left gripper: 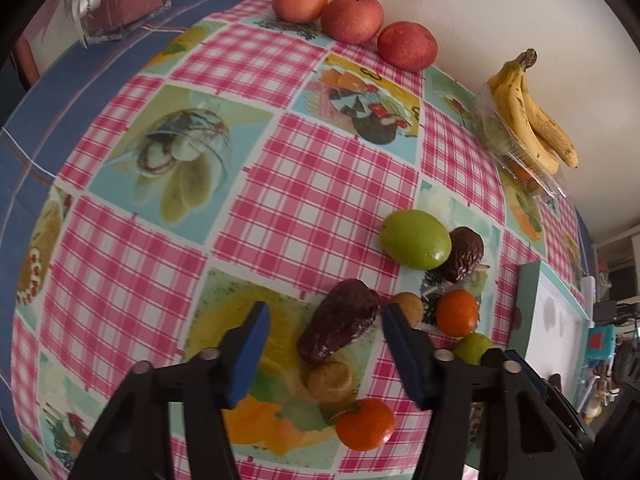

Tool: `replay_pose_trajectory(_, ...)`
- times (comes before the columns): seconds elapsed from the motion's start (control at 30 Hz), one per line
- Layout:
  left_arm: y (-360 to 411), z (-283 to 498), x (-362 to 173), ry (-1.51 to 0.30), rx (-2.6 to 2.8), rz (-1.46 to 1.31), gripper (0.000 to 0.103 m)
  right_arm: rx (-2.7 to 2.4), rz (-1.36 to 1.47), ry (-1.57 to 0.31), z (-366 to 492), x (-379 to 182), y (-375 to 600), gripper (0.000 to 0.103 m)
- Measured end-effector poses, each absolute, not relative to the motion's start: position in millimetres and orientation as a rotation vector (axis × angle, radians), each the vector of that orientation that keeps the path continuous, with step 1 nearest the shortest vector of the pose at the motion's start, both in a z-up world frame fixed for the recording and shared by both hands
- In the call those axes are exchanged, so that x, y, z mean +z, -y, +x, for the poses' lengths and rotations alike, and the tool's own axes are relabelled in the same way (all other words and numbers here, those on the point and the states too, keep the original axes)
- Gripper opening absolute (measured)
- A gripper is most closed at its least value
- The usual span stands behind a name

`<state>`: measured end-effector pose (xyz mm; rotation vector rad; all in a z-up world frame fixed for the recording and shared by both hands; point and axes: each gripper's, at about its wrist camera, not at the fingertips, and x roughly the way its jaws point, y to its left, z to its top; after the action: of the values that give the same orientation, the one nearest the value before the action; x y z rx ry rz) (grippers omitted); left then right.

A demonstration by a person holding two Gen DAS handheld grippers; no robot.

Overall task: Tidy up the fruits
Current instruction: 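Grasp the green guava with the right tool while the left tool grasps a dark date, then carry the green guava and dark date over the white tray with both tools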

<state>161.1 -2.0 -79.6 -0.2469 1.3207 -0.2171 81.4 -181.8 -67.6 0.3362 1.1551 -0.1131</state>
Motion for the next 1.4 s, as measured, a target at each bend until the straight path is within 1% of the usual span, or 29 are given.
replay_pose_trajectory(0.03,3,161,-81,-1.327,-0.222,-0.253,0.051,-0.113,0.341,-1.155,81,-67,183,0.038)
replay_pose_trajectory(0.1,4,162,-84,-1.332,-0.235,-0.27,0.04,-0.116,0.35,-1.153,80,-67,186,0.038)
replay_pose_trajectory(0.2,5,161,-80,-1.312,-0.237,-0.278,0.027,-0.12,0.358,-1.152,80,-67,187,0.038)
replay_pose_trajectory(0.27,2,163,-75,-1.285,-0.216,-0.272,0.023,-0.119,0.363,-1.152,81,-67,187,0.038)
replay_pose_trajectory(0.63,-14,166,-75,-1.269,-0.188,-0.303,0.023,-0.025,0.373,-1.191,89,-83,166,0.039)
replay_pose_trajectory(0.77,-13,167,-77,-1.276,-0.197,-0.33,0.025,-0.016,0.356,-1.192,92,-86,160,0.039)
replay_pose_trajectory(0.83,-13,167,-77,-1.276,-0.193,-0.327,0.028,-0.007,0.354,-1.192,92,-88,158,0.04)
replay_pose_trajectory(0.9,-12,167,-77,-1.278,-0.191,-0.317,0.034,-0.006,0.35,-1.19,93,-88,157,0.04)
replay_pose_trajectory(0.97,-10,167,-78,-1.282,-0.192,-0.316,0.037,-0.003,0.35,-1.19,93,-88,158,0.04)
replay_pose_trajectory(1.3,4,166,-85,-1.297,-0.238,-0.298,0.039,-0.056,0.397,-1.149,86,-71,179,0.04)
replay_pose_trajectory(1.4,6,165,-85,-1.298,-0.248,-0.298,0.036,-0.077,0.405,-1.142,83,-67,185,0.04)
